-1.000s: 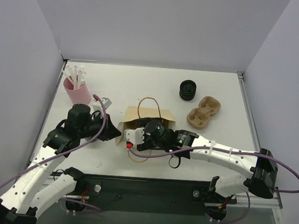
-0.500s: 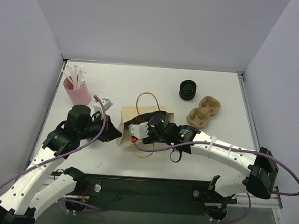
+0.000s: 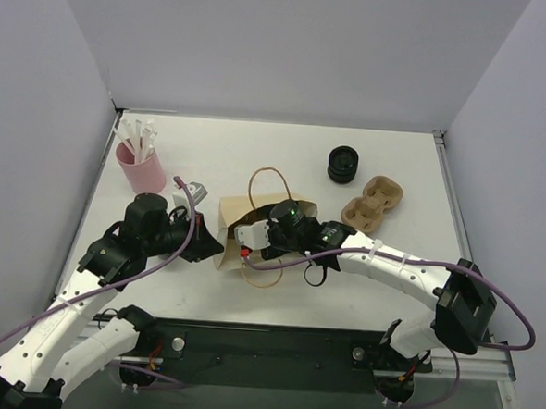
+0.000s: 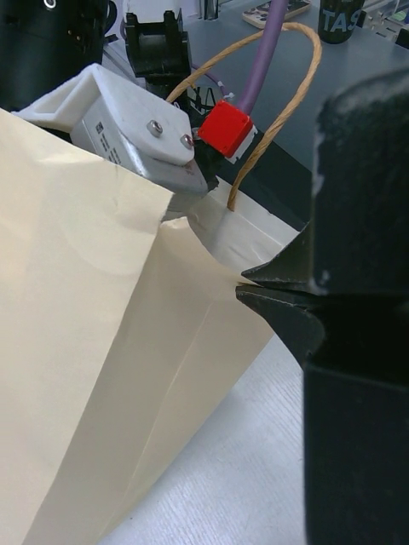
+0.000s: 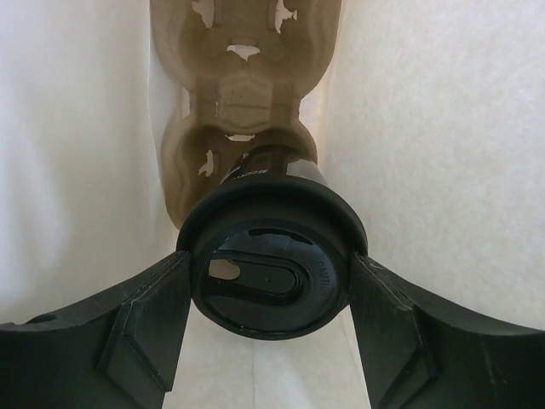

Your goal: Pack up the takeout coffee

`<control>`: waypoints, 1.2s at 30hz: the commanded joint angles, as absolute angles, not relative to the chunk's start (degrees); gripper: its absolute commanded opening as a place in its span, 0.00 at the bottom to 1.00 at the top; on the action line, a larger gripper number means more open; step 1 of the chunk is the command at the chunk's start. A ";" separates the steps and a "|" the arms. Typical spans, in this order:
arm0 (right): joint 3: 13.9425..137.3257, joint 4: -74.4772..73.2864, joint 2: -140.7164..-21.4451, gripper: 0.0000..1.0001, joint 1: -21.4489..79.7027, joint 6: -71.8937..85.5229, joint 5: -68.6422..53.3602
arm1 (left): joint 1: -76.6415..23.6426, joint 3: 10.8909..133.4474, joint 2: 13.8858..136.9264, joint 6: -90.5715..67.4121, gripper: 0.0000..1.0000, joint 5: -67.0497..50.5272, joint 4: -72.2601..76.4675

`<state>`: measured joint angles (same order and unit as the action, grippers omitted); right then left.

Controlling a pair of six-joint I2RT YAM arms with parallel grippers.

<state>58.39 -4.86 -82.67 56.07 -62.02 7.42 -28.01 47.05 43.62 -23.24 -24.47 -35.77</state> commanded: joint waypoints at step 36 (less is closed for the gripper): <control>58.62 2.64 -88.15 0.52 53.61 -58.28 2.81 | -28.48 49.57 42.98 -24.08 0.00 -24.61 -36.47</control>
